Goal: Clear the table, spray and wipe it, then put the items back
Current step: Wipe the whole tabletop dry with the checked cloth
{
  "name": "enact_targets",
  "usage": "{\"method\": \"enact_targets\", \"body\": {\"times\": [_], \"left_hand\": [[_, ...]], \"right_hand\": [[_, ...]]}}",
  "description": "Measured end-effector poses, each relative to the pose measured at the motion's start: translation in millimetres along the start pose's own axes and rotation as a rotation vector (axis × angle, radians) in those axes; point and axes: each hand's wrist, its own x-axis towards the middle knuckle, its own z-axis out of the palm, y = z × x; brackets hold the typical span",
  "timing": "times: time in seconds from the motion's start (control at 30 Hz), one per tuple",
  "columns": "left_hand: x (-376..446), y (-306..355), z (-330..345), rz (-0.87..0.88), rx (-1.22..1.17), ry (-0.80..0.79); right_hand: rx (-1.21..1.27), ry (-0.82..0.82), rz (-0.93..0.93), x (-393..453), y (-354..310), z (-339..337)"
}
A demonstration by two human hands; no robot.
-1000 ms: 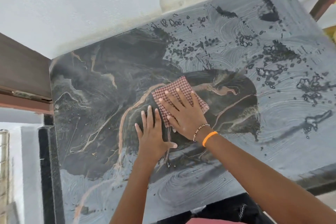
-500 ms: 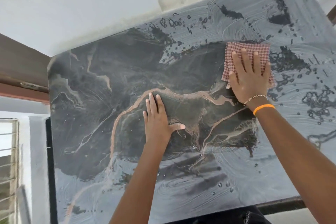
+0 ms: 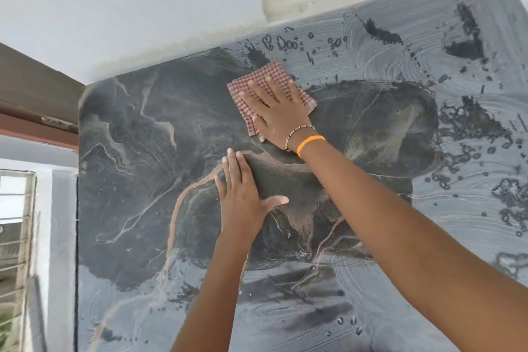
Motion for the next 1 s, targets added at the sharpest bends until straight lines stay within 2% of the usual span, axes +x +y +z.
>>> {"method": "enact_targets", "body": {"times": [0.13, 0.27, 0.33, 0.43, 0.5, 0.57, 0.7, 0.83, 1.0], "left_hand": [[29.6, 0.5, -16.0, -0.008, 0.015, -0.009], [43.4, -0.7, -20.4, 0.010, -0.008, -0.061], [44.2, -0.6, -19.2, 0.007, -0.004, -0.067], [45.1, 0.9, -19.0, -0.002, 0.022, -0.065], [45.8, 1.8, -19.3, -0.005, 0.054, -0.071], [47.1, 2.4, -19.4, -0.010, 0.065, -0.081], [49.7, 3.3, -19.3, -0.025, 0.017, -0.084], [50.2, 2.6, -19.3, -0.024, -0.008, -0.077], [51.5, 10.7, -23.8, -0.060, -0.020, -0.092]], "right_hand": [[0.036, 0.093, 0.190, 6.3, 67.3, -14.1], [0.049, 0.157, 0.433, -22.8, 120.6, -24.9], [0.061, 0.171, 0.556, -42.9, 120.3, -23.8], [0.077, 0.151, 0.663, -62.8, 81.4, -13.7], [0.064, 0.123, 0.583, -60.7, 45.0, -6.7], [0.036, 0.091, 0.408, -41.4, 13.7, -1.8], [0.018, 0.018, 0.114, 40.9, -26.9, -4.3], [-0.012, -0.024, 0.012, 104.5, -47.7, -11.4], [0.014, 0.041, 0.035, 103.7, -28.3, -12.9]]}}
